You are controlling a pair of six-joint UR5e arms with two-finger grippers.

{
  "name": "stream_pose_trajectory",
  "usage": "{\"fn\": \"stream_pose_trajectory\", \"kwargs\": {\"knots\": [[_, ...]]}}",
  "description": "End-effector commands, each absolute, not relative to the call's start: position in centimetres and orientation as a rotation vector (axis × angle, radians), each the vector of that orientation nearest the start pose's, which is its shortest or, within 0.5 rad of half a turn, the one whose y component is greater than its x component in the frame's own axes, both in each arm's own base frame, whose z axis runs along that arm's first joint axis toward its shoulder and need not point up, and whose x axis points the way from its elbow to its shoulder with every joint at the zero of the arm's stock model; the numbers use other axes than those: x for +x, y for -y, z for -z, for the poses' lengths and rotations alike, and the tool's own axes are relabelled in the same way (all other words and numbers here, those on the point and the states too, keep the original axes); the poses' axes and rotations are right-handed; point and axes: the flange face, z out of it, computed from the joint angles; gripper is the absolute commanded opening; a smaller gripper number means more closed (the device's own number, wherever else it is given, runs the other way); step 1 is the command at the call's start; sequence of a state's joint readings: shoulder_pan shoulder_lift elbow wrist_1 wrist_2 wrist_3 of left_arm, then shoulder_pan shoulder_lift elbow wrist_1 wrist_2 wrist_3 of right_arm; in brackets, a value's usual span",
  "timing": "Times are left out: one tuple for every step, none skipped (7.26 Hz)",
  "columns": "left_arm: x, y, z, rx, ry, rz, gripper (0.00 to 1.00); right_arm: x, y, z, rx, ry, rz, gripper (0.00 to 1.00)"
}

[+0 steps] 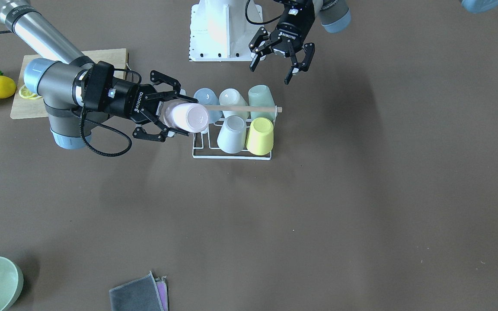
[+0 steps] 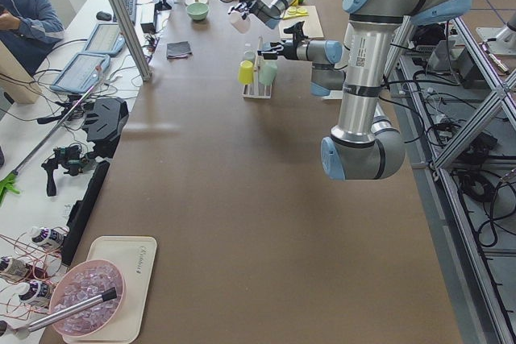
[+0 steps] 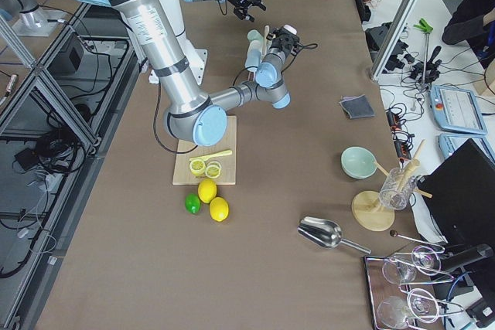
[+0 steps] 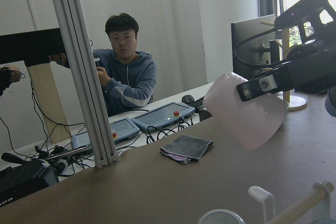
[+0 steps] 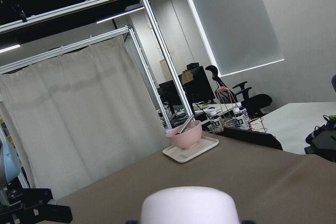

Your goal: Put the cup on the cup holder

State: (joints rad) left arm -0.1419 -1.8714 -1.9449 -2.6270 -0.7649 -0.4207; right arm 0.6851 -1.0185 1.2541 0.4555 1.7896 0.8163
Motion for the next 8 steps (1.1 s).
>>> {"fn": "stream_pose_trajectory", "kwargs": {"knots": [[43.5, 27.4, -19.7, 1.319, -1.034, -0.024, 0.98, -41.4, 46.7, -29.9, 1.445, 1.778, 0.272, 0.0], [43.3, 28.6, -19.8, 1.263, -1.085, -0.021, 0.98, -41.8, 46.3, -30.0, 1.441, 1.786, 0.277, 0.0], [42.0, 31.2, -20.3, 1.216, -1.124, -0.054, 0.98, -42.1, 46.3, -30.3, 1.434, 1.784, 0.277, 0.0], [40.2, 34.1, -20.9, 1.208, -1.116, -0.075, 0.98, -42.3, 46.5, -30.4, 1.431, 1.779, 0.262, 0.0], [38.5, 37.0, -21.7, 1.188, -1.115, -0.099, 0.98, -43.9, 46.5, -31.0, 1.433, 1.768, 0.249, 0.0], [36.6, 39.4, -22.7, 1.144, -1.116, -0.109, 0.98, -44.8, 46.0, -31.4, 1.434, 1.766, 0.249, 0.0], [34.9, 41.7, -24.1, 1.098, -1.109, -0.132, 0.98, -45.1, 45.7, -31.3, 1.433, 1.771, 0.246, 0.0], [33.4, 43.9, -25.7, 1.045, -1.111, -0.146, 0.98, -45.2, 45.5, -31.3, 1.432, 1.773, 0.246, 0.0]]}}
